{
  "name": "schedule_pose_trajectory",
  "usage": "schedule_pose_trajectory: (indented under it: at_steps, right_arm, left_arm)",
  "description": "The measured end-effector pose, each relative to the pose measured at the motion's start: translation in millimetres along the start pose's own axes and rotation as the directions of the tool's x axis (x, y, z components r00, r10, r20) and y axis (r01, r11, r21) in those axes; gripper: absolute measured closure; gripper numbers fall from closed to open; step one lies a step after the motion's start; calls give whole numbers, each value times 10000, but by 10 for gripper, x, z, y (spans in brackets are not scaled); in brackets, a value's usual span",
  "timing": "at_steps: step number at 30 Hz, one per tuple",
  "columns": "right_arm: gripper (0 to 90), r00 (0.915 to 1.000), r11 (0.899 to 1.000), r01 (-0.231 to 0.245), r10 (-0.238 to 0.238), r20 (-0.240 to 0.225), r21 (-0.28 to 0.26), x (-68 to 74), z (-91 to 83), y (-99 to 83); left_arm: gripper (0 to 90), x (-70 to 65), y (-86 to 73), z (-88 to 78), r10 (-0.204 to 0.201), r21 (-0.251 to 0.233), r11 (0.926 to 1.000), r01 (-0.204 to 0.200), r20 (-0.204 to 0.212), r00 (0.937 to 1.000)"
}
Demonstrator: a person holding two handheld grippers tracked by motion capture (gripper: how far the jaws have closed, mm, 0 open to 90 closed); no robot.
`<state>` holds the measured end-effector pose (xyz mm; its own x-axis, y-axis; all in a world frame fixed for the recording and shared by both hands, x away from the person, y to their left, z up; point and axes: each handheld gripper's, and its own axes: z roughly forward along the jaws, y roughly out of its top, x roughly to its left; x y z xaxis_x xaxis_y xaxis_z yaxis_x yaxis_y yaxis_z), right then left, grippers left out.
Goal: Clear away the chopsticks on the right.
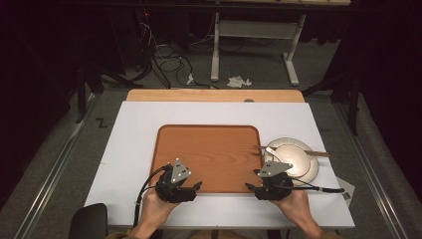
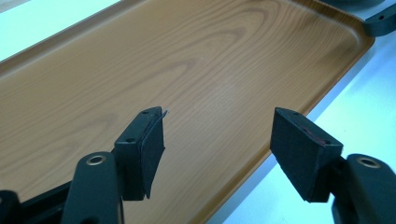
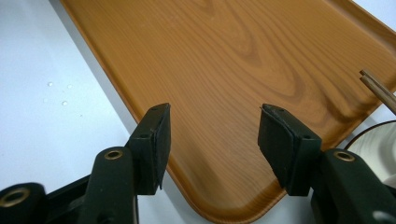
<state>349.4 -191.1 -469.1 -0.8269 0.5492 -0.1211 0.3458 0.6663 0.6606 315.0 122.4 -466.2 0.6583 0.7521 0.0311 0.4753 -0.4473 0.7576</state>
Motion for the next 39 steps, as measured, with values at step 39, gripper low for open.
schedule_pose_trajectory:
  at_steps: [39]
  right_arm:
    - [592,9938,9948,-992,978,-530,-245,-178,-394,32]
  left_arm:
    - [341,13,-16,68,18,548,9985,-22,60,10000]
